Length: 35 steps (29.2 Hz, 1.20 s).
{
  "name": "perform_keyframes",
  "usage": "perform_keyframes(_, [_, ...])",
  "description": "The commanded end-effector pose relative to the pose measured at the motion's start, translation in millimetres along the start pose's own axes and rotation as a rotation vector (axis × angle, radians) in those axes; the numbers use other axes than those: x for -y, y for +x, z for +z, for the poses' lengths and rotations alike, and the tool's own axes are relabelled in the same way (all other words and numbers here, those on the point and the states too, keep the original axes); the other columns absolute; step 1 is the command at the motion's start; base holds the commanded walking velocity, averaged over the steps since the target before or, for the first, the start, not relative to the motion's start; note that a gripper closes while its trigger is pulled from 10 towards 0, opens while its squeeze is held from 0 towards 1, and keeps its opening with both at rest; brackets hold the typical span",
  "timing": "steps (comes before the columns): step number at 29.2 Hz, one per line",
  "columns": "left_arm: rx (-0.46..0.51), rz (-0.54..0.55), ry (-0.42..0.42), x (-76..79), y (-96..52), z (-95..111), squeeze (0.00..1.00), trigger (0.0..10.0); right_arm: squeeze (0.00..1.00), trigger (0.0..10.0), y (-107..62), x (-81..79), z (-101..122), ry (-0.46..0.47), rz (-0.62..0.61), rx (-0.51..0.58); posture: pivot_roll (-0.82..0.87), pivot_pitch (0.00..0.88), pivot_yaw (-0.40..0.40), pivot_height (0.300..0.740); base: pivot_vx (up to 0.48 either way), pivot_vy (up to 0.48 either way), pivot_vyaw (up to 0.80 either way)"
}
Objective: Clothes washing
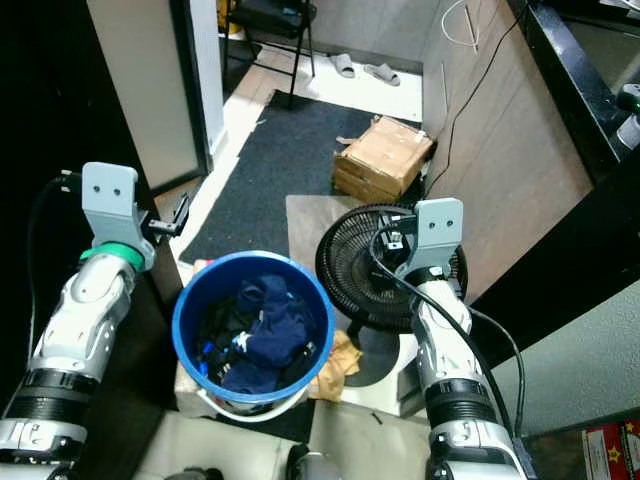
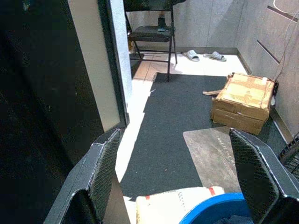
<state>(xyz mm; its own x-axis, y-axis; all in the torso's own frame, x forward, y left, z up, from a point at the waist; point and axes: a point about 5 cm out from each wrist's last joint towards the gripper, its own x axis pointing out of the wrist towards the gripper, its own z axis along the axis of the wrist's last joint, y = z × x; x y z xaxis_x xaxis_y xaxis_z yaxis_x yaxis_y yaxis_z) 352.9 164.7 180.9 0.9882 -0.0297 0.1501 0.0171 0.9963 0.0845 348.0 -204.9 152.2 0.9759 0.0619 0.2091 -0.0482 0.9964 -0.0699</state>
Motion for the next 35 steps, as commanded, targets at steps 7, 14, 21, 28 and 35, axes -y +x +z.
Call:
perform_keyframes(7, [-0.015, -0.002, 0.003, 0.8, -2.8, -5.0, 0.00, 10.0, 0.00, 10.0, -2.2, 3.2, -1.8, -0.006, -0.012, -0.008, -0.02, 0.078, -0.017, 0.675, 0.000, 0.000, 0.00])
perform_keyframes(14, [-0.015, 0.000, 0.003, 0.7, -2.8, -4.8, 0.00, 10.0, 0.00, 10.0, -2.2, 3.8, -1.6, -0.004, -0.014, -0.007, -0.02, 0.082, -0.017, 0.655, 0.000, 0.000, 0.00])
perform_keyframes(21, [-0.015, 0.001, 0.003, 0.5, -2.9, -4.7, 0.00, 10.0, 0.00, 10.0, -2.3, 4.1, -1.5, -0.003, -0.015, -0.007, -0.02, 0.082, -0.017, 0.630, 0.000, 0.000, 0.00])
perform_keyframes(28, [-0.015, 0.001, 0.003, 0.5, -2.8, -4.7, 0.00, 10.0, 0.00, 10.0, -2.4, 4.2, -1.7, -0.003, -0.015, -0.008, -0.02, 0.084, -0.016, 0.600, 0.000, 0.000, 0.00])
perform_keyframes(35, [-0.014, 0.003, 0.002, 0.5, -2.5, -3.9, 0.00, 10.0, 0.00, 10.0, -2.5, 4.5, -1.4, -0.002, -0.016, -0.008, -0.02, 0.086, -0.016, 0.580, 0.000, 0.000, 0.00])
